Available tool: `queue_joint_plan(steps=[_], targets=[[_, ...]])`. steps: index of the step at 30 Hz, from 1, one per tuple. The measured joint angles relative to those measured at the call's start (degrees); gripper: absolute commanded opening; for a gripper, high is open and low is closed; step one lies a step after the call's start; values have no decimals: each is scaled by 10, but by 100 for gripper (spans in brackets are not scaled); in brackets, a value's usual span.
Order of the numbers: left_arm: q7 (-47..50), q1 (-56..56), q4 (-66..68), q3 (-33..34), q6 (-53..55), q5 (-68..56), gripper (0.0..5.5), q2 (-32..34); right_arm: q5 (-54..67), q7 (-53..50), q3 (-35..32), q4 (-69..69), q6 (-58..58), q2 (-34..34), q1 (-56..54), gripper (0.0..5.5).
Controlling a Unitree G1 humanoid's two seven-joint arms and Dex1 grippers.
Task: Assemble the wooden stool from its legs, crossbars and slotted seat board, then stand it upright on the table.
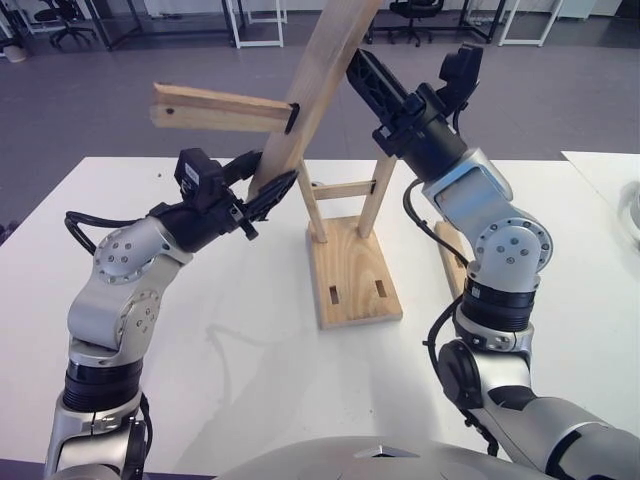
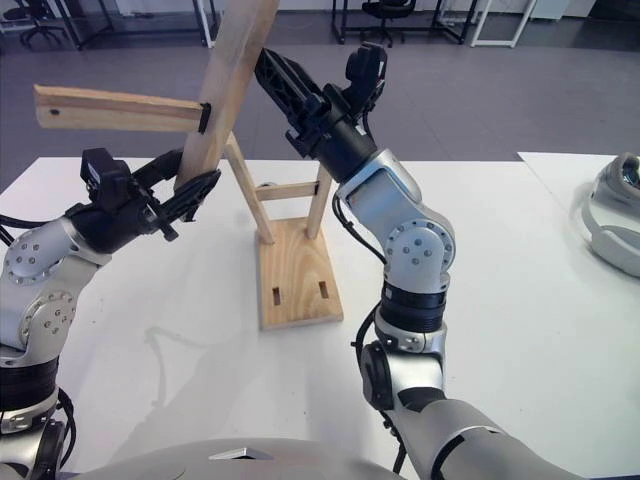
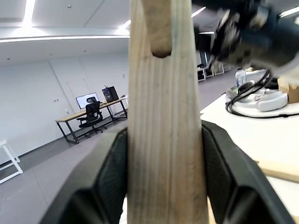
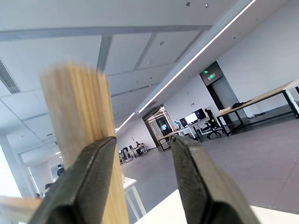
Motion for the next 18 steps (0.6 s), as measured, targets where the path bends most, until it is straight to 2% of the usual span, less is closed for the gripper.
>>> queue_joint_plan(steps=[8, 18], targets=[[3, 5, 20, 6, -3, 10, 203, -10, 16, 21, 14, -22, 19, -44, 54, 217], [-26, 22, 21, -34, -15, 60, 202, -6, 55, 3, 17, -14, 17, -27, 54, 217]])
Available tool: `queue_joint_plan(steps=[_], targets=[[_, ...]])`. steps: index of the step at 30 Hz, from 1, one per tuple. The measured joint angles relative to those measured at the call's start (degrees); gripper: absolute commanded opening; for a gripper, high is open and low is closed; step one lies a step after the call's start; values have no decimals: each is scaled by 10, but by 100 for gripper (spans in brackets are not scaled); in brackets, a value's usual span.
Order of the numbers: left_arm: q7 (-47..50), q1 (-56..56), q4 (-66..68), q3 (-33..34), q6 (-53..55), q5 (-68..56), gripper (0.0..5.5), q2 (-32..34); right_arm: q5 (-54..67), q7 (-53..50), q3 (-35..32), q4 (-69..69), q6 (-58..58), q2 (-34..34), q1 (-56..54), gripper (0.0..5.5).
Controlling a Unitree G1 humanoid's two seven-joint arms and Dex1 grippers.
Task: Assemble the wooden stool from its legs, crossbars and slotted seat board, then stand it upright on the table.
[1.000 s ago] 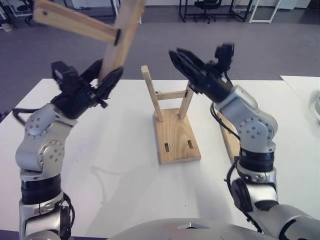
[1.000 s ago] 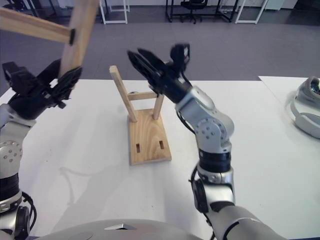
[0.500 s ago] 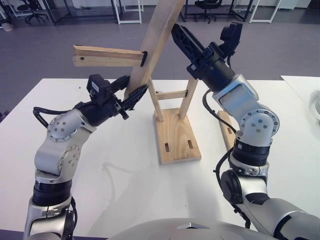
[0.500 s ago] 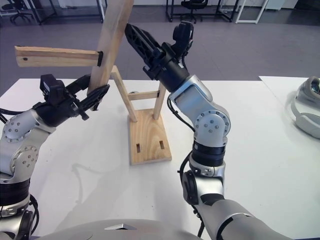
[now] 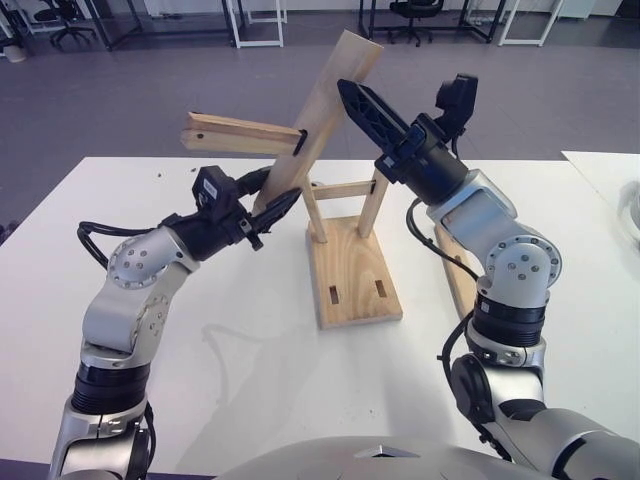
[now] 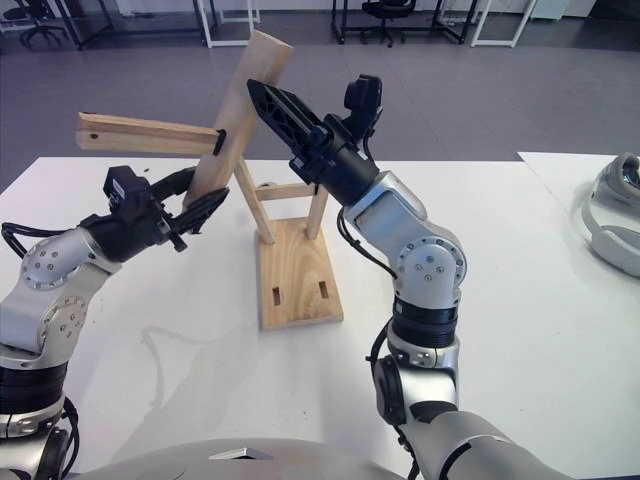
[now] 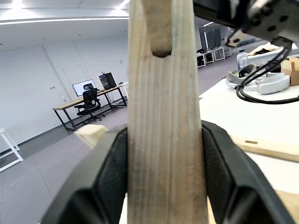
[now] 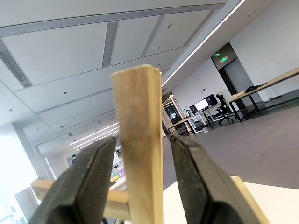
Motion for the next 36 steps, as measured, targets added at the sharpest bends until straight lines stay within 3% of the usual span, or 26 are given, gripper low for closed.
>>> queue_joint_plan(steps=[3, 7, 11, 14, 21, 29, 36], targets=[[-10, 6, -1, -12, -8, 17, 202, 5, 16, -16, -5, 13, 0, 6, 0, 217], [-17, 6, -1, -21, -23, 43, 202, 12, 33, -32, 1, 16, 6, 5, 0, 147], [-20, 12, -1, -31, -26, 58, 202, 12, 37, -63, -2, 16, 6, 8, 24, 115], [-33, 32, -11, -48, -31, 59, 282, 12, 54, -82, -10, 14, 0, 20, 60, 103], [-22, 98, -10, -50, -30, 48, 404, -15, 123, -174, -76, -93, -31, 6, 230, 103], [30, 160, 35, -6, -57, 54, 528, -58, 97, -238, -126, -165, -33, -125, 356, 103], [68, 161, 35, -5, -57, 58, 540, -76, 8, -212, -114, -164, -80, -136, 387, 103]])
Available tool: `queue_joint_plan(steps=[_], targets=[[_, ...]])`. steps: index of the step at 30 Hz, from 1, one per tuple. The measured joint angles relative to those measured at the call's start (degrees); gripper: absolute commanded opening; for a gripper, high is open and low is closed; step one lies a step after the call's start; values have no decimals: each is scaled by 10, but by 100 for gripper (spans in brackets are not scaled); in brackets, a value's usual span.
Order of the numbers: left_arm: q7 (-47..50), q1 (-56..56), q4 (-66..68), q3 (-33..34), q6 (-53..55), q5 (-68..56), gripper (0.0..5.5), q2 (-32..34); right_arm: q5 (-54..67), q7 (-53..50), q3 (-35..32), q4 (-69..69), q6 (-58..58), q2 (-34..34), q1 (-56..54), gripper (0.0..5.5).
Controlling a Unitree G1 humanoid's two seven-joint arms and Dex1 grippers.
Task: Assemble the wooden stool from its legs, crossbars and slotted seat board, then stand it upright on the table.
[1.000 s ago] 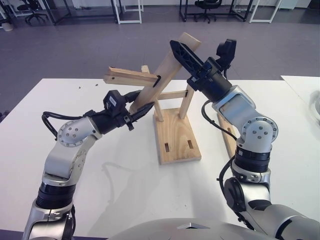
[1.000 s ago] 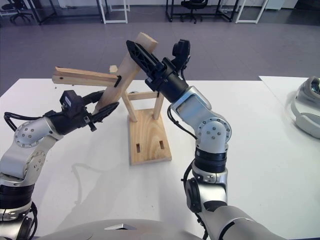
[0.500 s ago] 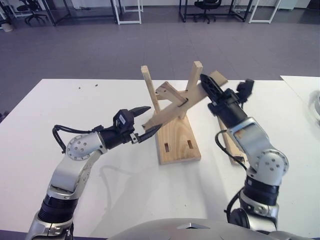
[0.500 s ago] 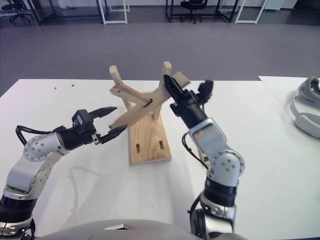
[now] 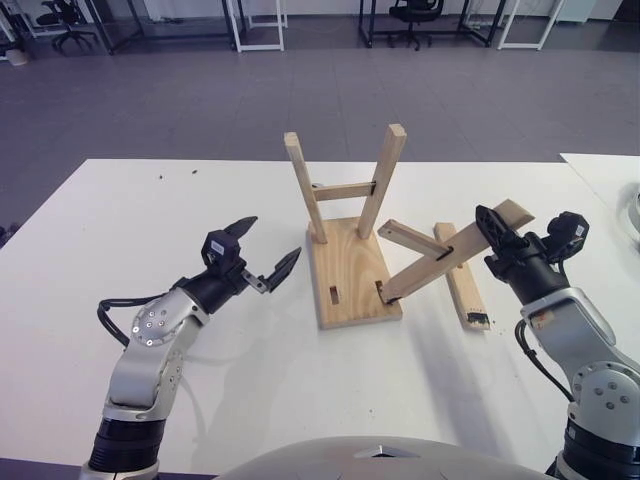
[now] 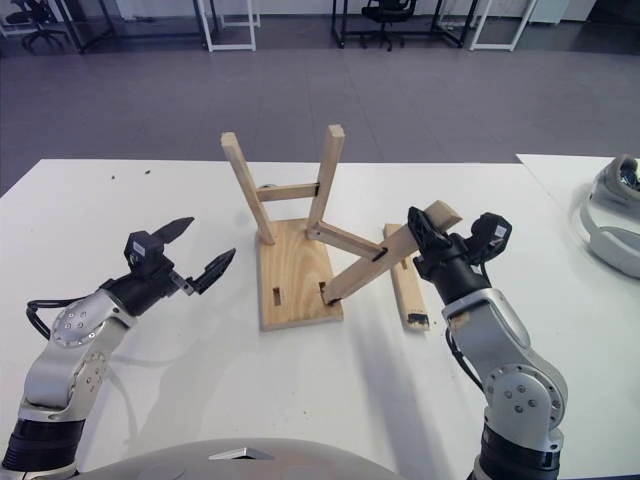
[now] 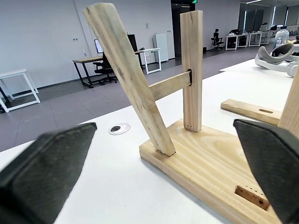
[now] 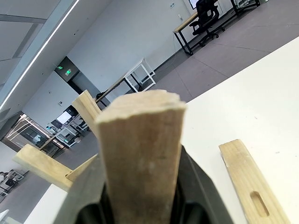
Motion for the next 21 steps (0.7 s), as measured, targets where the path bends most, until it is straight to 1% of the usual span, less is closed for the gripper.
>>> queue_joint_plan(steps=[3, 7, 13, 17, 21], targets=[[7, -1, 0, 0, 0, 0, 540, -4, -24, 2, 14, 5, -21, 20, 0, 103], [10, -2, 10, -3, 0, 16, 540, -6, -63, 8, 39, 4, -39, 29, -2, 103], [21, -3, 11, -5, 0, 22, 540, -13, -168, 20, 116, -40, -33, -20, -14, 107], [37, -5, 11, -9, -1, 43, 540, -20, -271, 11, 177, -66, 4, -68, -35, 107], [53, -24, 11, -16, -1, 52, 540, -32, -295, 24, 186, -47, 8, -72, -39, 107]])
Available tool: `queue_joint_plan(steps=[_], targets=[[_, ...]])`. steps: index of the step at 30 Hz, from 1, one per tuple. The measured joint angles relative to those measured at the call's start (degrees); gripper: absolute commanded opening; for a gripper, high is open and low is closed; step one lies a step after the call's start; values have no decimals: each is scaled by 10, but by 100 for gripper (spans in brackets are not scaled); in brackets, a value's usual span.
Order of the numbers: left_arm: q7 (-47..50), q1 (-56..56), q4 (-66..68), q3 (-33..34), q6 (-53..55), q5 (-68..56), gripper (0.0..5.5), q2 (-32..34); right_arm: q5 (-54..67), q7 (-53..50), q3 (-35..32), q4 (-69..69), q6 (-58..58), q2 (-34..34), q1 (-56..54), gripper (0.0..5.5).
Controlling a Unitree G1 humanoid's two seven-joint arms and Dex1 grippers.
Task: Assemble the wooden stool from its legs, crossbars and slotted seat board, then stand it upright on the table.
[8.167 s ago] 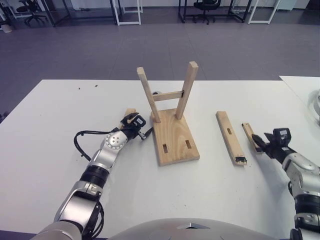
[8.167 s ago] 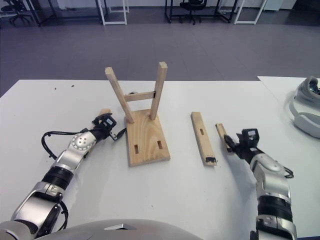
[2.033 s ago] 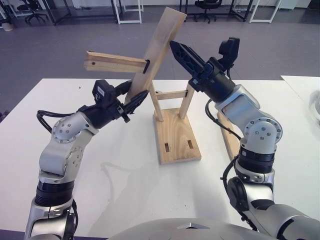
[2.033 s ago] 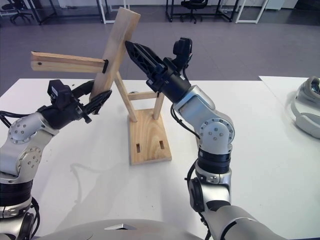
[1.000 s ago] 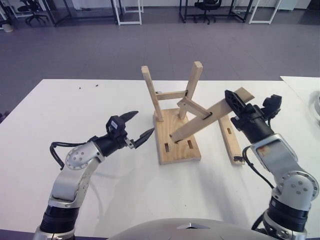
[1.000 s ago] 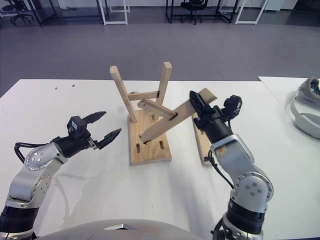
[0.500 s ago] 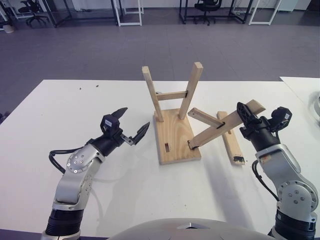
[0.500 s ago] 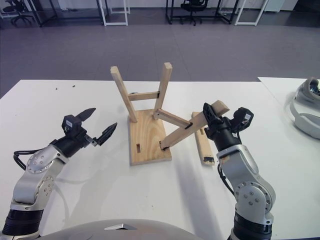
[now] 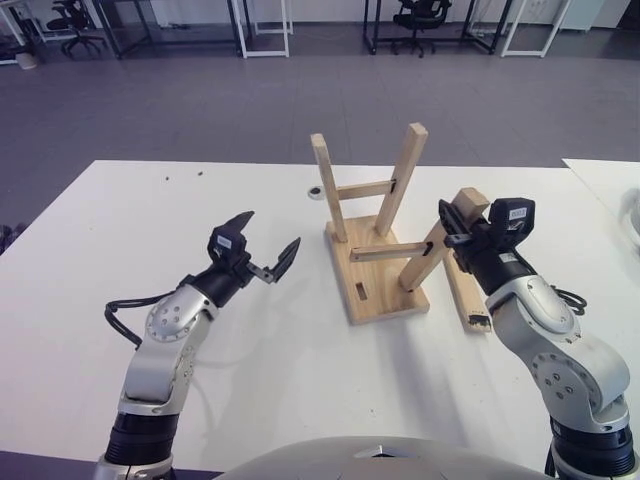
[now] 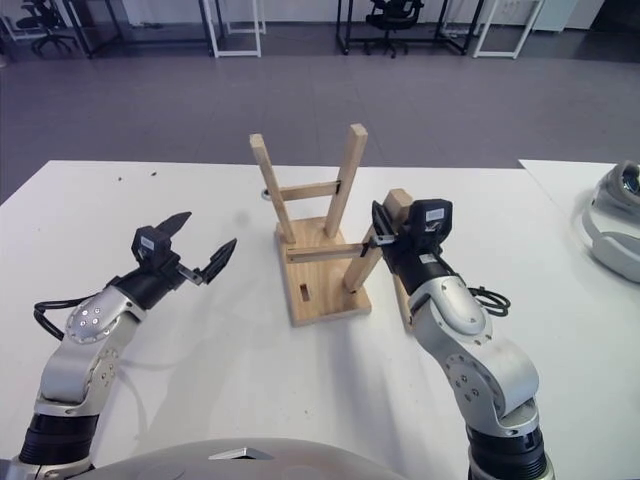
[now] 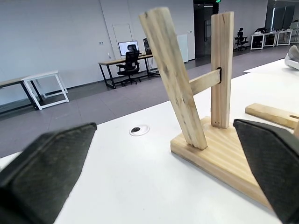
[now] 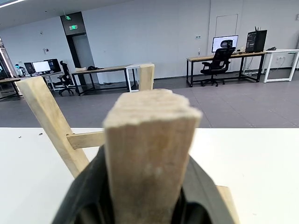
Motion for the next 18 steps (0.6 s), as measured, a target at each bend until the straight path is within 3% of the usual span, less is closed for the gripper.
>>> queue_joint_plan(steps=[5, 10, 14, 16, 18], targets=[[0, -5, 10, -1, 0, 9, 540, -1, -4, 23, -15, 22, -5, 23, -11, 107], [1, -7, 12, 3, -2, 13, 540, -1, 30, 43, -62, 16, -10, 31, -94, 196], [3, -11, 20, 17, -5, 14, 540, 0, 114, 57, -151, -13, -22, -4, -221, 261], [3, -14, 23, 23, -5, 14, 540, 0, 119, 57, -207, 46, -23, -36, -247, 304], [2, -28, 29, 24, -7, 14, 540, 0, 53, 60, -200, 133, 7, -82, -219, 347]])
